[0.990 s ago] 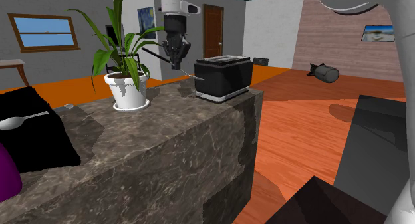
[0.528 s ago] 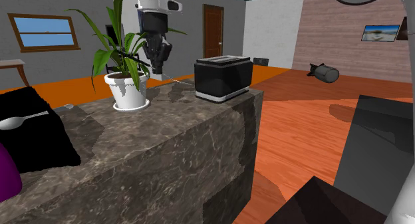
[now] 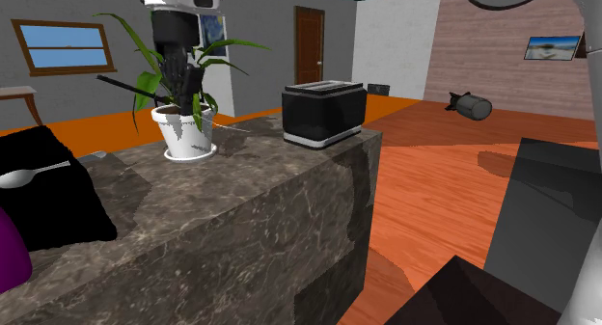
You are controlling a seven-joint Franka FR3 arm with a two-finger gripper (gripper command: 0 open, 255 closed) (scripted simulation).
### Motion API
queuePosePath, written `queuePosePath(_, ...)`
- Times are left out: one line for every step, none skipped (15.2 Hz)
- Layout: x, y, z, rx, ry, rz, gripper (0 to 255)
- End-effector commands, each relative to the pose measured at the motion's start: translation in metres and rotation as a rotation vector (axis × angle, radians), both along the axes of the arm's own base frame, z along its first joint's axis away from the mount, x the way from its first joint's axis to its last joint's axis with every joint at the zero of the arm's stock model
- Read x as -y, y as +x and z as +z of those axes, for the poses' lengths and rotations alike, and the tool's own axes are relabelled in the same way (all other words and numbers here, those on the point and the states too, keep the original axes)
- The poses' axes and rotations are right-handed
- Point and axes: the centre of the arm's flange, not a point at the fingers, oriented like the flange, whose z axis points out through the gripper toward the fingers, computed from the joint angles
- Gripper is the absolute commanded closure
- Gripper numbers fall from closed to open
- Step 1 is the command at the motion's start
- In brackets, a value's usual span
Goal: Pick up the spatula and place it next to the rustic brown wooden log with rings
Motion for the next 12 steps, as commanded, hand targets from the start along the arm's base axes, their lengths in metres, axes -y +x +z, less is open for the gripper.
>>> queuePosePath(-0.025,-0.01,0.0,0.0,0.0,-0.001,255)
queuePosePath(-0.037,-0.014,0.0,0.0,0.0,-0.001,255)
queuePosePath(-0.05,-0.018,0.0,0.0,0.0,-0.001,255)
queuePosePath(-0.062,-0.022,0.0,0.0,0.0,-0.001,255)
queuePosePath(-0.075,-0.026,0.0,0.0,0.0,-0.001,255)
queuePosePath(-0.088,-0.03,0.0,0.0,0.0,-0.001,255)
queuePosePath(-0.1,-0.034,0.0,0.0,0.0,-0.001,255)
queuePosePath(-0.113,-0.038,0.0,0.0,0.0,-0.001,255)
queuePosePath(-0.124,-0.041,0.0,0.0,0.0,-0.001,255)
queuePosePath(-0.124,-0.041,-0.005,0.0,0.0,-0.001,255)
queuePosePath(-0.124,-0.041,-0.01,0.0,0.0,-0.001,255)
queuePosePath(-0.124,-0.041,-0.016,0.0,0.0,-0.001,255)
